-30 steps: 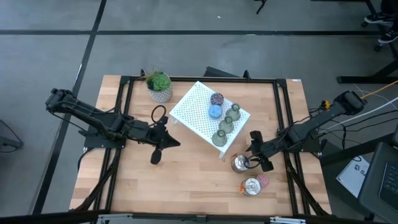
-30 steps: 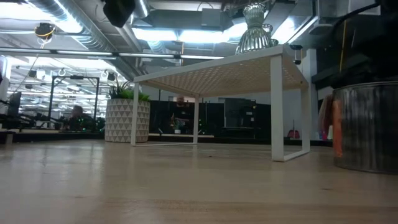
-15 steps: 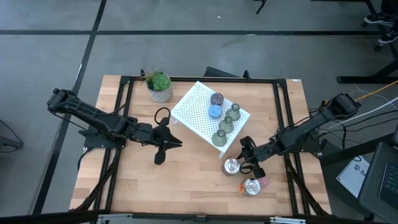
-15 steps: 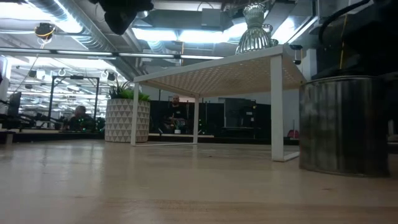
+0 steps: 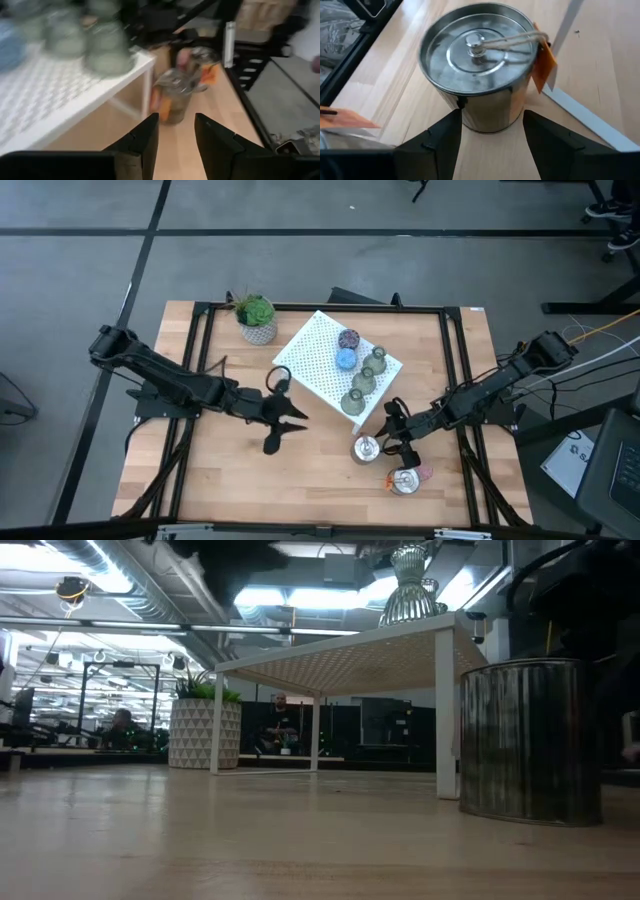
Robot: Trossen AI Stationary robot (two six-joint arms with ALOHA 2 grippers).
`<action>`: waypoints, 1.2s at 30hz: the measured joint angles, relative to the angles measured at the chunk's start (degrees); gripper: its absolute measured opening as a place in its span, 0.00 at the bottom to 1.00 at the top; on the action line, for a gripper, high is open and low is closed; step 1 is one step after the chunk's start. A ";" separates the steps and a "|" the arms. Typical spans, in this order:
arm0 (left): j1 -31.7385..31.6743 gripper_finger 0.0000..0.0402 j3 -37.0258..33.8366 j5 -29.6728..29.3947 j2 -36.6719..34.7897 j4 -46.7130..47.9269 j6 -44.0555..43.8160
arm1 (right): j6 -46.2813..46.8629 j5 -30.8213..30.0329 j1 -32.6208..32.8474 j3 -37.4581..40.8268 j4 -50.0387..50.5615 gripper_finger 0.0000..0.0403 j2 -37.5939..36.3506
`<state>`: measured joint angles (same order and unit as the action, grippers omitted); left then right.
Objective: Pick & Place candle stick holders
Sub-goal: Move the top silver scented candle to the middle left of the table
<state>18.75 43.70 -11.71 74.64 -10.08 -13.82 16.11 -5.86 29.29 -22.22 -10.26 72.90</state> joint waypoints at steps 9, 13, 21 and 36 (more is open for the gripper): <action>1.26 0.29 14.42 -0.35 14.86 4.67 14.00 | 6.71 0.53 -1.24 0.00 -0.52 0.53 -0.13; 2.92 0.26 22.28 -6.38 21.00 11.13 19.97 | 10.61 0.67 -1.57 0.00 -3.06 0.53 -0.15; 4.10 0.18 31.24 -6.69 24.97 21.64 25.51 | 19.08 3.77 -1.61 0.00 -5.94 0.53 -0.17; 10.78 0.39 33.64 -25.19 31.65 17.60 36.91 | 22.52 8.02 -1.58 0.00 -5.25 0.53 -5.06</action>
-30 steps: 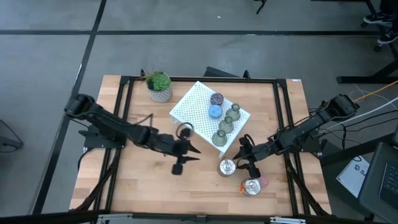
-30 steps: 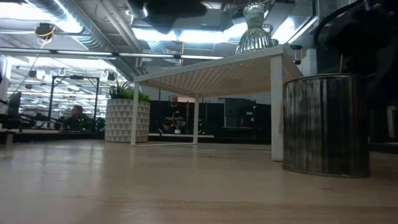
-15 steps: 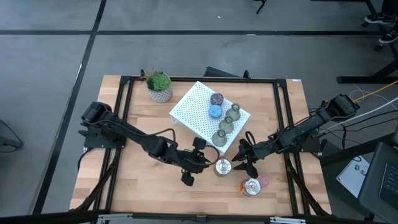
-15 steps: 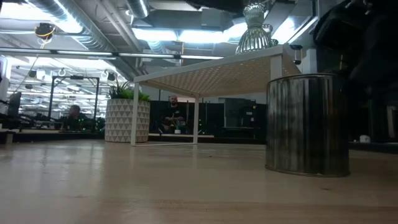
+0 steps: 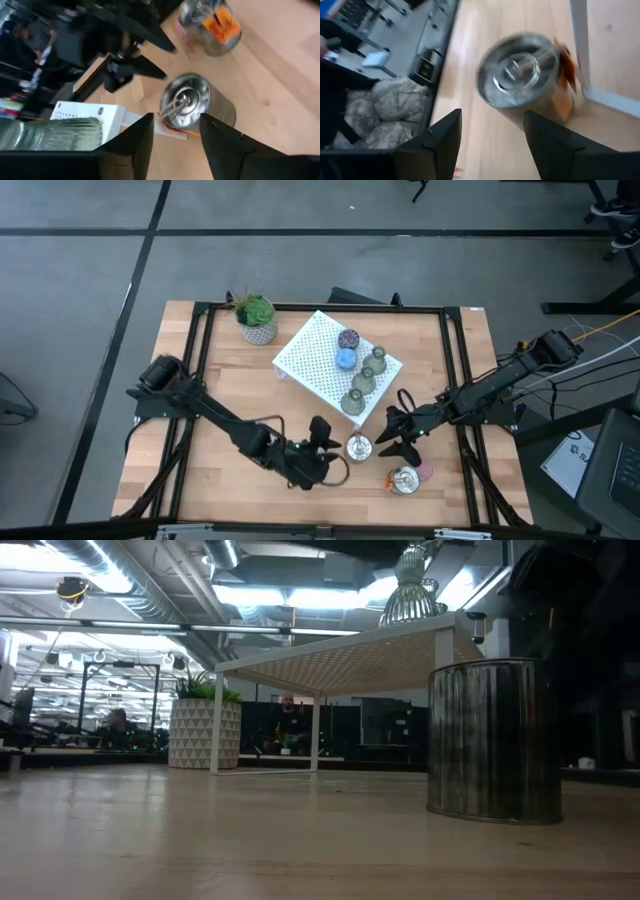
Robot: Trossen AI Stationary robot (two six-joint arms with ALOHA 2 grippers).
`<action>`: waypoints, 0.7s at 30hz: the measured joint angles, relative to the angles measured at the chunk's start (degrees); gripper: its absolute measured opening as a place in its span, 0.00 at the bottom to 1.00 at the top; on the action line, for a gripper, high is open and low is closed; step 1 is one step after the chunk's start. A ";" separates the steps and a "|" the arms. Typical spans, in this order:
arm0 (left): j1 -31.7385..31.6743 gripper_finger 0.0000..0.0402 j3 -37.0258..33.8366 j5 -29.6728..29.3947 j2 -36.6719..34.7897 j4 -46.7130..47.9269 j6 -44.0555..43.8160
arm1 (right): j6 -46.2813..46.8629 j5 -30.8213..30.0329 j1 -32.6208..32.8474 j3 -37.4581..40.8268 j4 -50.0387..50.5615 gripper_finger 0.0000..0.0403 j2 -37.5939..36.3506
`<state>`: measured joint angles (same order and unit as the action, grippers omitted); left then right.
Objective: Pick & Place candle stick holders
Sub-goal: Move the top silver scented candle to the middle left of the table
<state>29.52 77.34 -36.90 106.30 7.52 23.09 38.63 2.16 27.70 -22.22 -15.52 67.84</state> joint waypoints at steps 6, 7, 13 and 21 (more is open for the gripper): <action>0.93 0.44 7.84 -2.60 6.93 0.23 5.58 | -1.43 -0.01 0.02 -0.02 3.89 0.53 -8.99; 0.93 0.44 8.92 -2.45 8.05 0.34 6.08 | -1.53 -0.01 0.02 -0.02 5.18 0.53 -10.92; 0.71 0.42 11.82 2.49 12.37 1.29 3.97 | -1.60 0.01 0.09 -0.02 9.86 0.53 -23.58; -2.22 0.38 11.82 7.51 14.67 1.36 -2.39 | -7.06 -0.05 0.09 -0.02 9.13 0.53 -38.31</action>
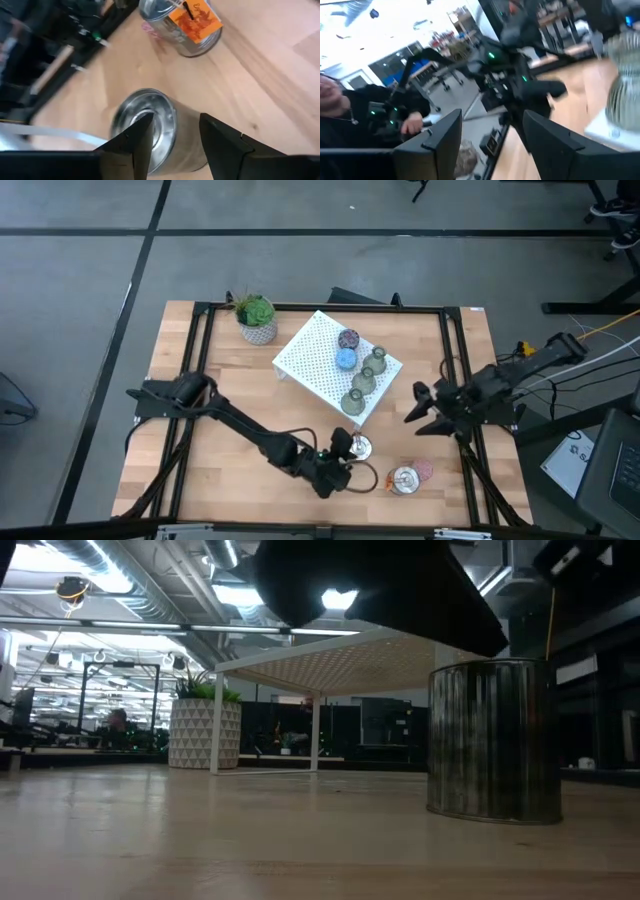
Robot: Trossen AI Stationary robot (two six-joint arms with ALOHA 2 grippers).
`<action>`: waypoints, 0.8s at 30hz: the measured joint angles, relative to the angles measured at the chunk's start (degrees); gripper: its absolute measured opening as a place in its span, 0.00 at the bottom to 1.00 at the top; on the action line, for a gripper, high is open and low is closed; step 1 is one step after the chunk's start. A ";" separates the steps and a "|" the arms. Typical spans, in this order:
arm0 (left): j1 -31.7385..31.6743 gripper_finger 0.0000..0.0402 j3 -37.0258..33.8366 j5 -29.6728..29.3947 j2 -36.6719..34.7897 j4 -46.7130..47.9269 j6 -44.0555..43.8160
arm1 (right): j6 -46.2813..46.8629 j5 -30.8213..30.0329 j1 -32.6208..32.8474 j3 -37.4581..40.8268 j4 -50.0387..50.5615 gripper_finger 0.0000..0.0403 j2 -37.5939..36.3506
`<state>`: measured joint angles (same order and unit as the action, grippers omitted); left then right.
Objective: Pick & Place candle stick holders
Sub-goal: Move the top silver scented candle to the middle left of the table
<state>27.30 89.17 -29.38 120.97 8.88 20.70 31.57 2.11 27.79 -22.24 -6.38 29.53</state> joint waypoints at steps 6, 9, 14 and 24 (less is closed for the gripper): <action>-2.31 0.35 0.00 5.64 0.00 0.37 -3.63 | -2.82 -0.02 0.00 0.00 -0.25 0.53 -5.91; -2.85 0.32 0.00 10.78 0.00 1.80 -5.11 | -3.71 -0.14 0.00 0.00 -0.26 0.53 -7.50; -3.02 0.25 0.15 10.60 -0.10 5.26 -6.97 | -5.10 -0.15 0.00 0.00 -0.25 0.53 -8.59; -2.16 0.08 0.32 7.00 -0.48 11.01 -9.54 | -6.10 -0.09 0.00 0.00 -0.25 0.53 -8.65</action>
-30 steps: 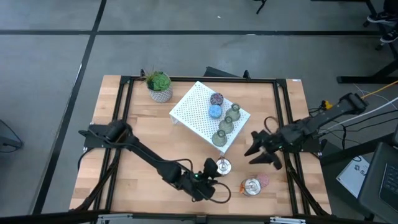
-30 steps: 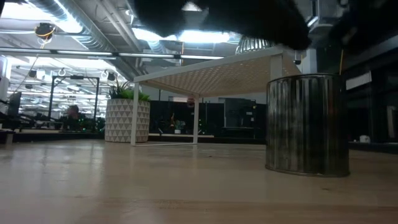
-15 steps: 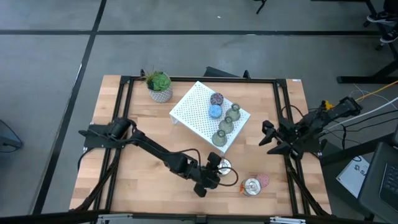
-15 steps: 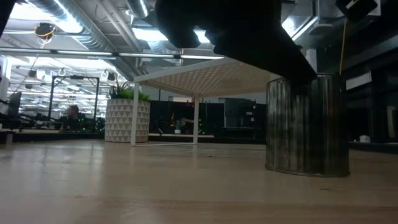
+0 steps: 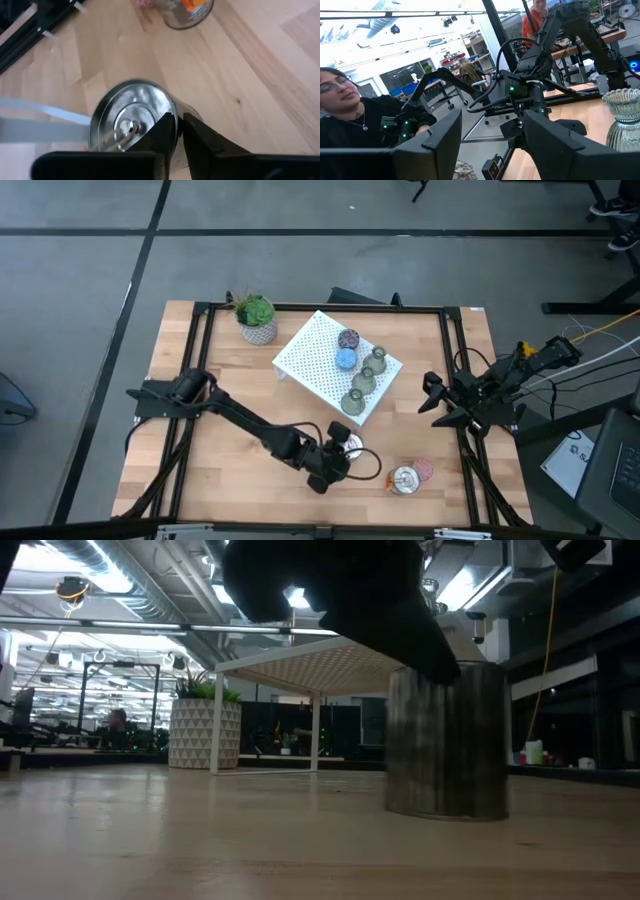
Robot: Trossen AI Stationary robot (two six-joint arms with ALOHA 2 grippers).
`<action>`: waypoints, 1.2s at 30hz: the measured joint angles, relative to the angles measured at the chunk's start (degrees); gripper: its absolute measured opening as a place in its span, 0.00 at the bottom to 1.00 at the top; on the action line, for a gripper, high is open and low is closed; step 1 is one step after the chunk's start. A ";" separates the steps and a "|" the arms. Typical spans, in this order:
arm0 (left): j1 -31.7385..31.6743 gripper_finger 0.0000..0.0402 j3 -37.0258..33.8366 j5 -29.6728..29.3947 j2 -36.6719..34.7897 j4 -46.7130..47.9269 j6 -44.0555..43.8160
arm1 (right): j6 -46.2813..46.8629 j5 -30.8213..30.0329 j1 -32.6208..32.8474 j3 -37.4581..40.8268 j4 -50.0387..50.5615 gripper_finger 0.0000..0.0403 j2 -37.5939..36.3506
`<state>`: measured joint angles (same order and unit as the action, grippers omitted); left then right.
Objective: Pick & Place candle stick holders
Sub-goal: Move the top silver scented candle to the middle left of the table, then move the right silver scented candle to the middle left of the table
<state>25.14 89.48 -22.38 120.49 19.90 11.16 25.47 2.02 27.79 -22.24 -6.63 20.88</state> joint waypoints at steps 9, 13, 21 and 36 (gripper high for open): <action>3.56 0.02 -0.18 2.63 -1.29 11.02 -9.97 | 1.09 3.79 -0.02 0.00 0.20 0.53 -0.76; 5.67 0.01 -0.96 4.03 -2.16 18.22 -13.29 | 1.11 6.19 -0.02 0.00 0.24 0.53 -0.74; 6.36 0.00 -0.68 1.64 -5.18 23.87 -18.98 | 1.14 6.21 -0.02 0.00 0.22 0.53 -0.74; 8.86 0.00 -0.38 -6.08 -12.08 26.02 -21.21 | 1.11 6.51 0.00 0.02 1.52 0.53 -0.72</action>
<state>34.00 89.10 -28.46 108.41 45.91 -10.06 26.59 8.53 27.79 -22.22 -5.12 20.16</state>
